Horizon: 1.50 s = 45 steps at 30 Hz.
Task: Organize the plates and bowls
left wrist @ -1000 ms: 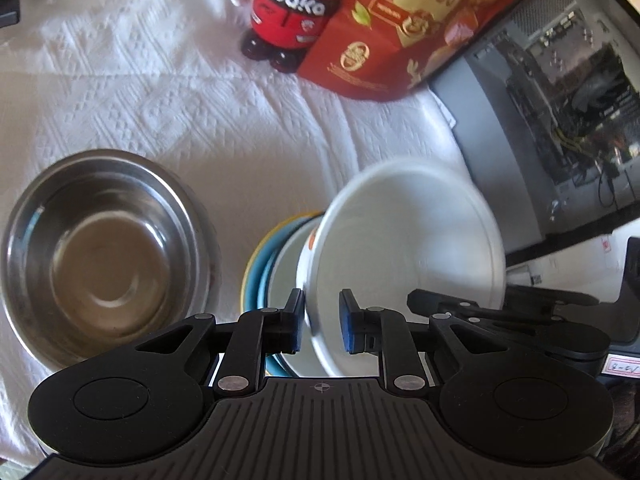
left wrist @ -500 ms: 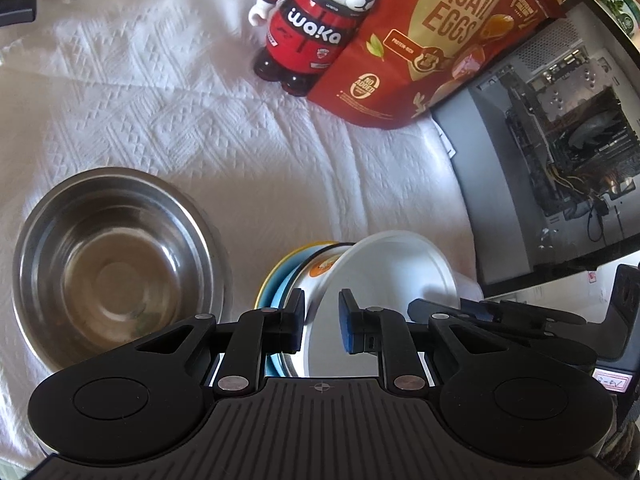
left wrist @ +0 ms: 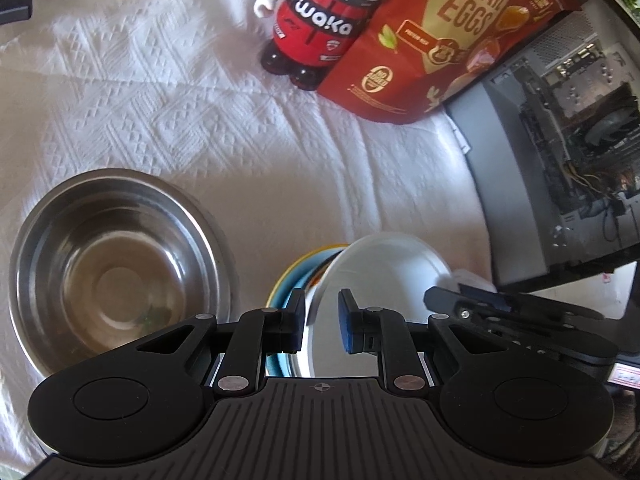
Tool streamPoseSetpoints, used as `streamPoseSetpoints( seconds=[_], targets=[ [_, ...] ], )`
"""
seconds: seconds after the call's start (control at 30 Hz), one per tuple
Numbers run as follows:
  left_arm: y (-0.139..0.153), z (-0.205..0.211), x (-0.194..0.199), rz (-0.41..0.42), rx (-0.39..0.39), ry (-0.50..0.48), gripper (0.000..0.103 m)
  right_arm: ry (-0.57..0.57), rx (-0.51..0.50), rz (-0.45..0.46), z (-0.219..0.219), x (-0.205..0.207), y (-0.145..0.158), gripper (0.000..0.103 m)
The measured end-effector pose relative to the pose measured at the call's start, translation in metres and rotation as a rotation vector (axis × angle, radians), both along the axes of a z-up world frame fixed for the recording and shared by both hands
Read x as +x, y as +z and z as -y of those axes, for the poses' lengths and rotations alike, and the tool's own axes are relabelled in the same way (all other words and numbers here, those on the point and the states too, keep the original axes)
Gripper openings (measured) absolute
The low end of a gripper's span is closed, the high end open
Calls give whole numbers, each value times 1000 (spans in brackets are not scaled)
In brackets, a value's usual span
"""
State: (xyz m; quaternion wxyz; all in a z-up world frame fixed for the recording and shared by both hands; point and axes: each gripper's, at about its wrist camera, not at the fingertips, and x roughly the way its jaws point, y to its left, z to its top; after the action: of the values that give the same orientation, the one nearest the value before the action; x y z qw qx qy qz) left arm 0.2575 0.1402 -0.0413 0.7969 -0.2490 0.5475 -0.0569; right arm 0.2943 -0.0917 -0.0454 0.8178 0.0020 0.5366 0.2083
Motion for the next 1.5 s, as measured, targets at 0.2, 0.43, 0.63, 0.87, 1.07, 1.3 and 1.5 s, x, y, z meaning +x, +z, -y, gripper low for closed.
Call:
streamPoseSetpoints(
  seconds=[0.2, 0.43, 0.63, 0.87, 1.07, 1.3, 1.5],
  targets=[
    [-3, 0, -3, 8, 35, -4, 19, 32, -18, 12, -5, 5, -2, 30],
    [18, -13, -22, 101, 29, 36, 19, 189, -92, 146, -19, -7, 24, 33],
    [32, -52, -58, 193, 18, 196, 20, 295, -74, 321, -49, -4, 64, 63],
    [16, -105, -103, 156, 152, 480, 20, 454, -25, 158, -124, 32, 62, 68],
    [-16, -123, -123, 73, 86, 603, 20, 564, -119, 30, -185, 49, 24, 68],
    [-45, -118, -124, -8, 127, 631, 20, 641, -229, -83, -226, 47, -26, 65],
    [-64, -123, -124, -47, 161, 666, 42, 648, -288, -130, -236, 48, -54, 64]
  ],
)
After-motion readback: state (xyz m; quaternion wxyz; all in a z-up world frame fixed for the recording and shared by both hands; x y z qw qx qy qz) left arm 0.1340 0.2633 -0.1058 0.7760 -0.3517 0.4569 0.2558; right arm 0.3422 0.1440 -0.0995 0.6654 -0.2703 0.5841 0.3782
